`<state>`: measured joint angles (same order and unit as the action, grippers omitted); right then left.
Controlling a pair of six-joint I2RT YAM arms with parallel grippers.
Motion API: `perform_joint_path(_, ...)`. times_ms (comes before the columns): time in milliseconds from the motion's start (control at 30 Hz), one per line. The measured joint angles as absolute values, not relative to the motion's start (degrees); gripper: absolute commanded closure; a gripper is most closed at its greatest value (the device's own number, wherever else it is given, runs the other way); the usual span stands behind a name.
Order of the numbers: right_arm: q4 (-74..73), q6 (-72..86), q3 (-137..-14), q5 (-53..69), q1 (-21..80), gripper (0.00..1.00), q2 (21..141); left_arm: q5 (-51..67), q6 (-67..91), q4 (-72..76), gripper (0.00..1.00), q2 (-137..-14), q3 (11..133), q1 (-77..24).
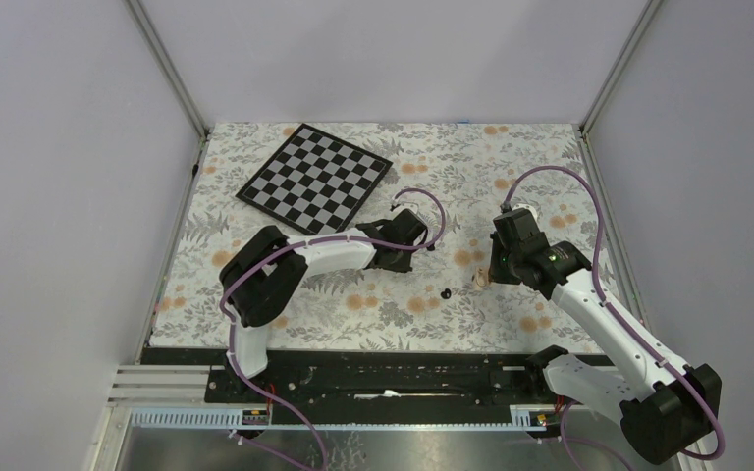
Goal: Insert the wireless bluetooth earbuds into the charging case
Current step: Pick up the earbud from the center of the board.
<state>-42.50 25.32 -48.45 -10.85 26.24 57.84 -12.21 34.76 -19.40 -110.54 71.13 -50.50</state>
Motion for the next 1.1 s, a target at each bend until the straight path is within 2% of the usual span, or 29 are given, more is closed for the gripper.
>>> perform_joint_path(467, -42.1, 25.3, -48.4, -9.6, 26.2, 1.00, 57.8, -11.6, 34.3, -20.8, 0.92, -108.2, 69.9, -46.7)
perform_joint_path(733, -37.2, 24.7, -48.3, -2.5, 26.2, 1.00, 59.5, -7.5, 33.9, -17.5, 0.91, -98.3, 67.7, -45.8)
perform_joint_path(1100, -31.1, 22.7, -48.7, 2.6, 28.4, 1.00, 64.3, 1.4, 35.0, -4.0, 0.90, -85.3, 62.5, -45.8)
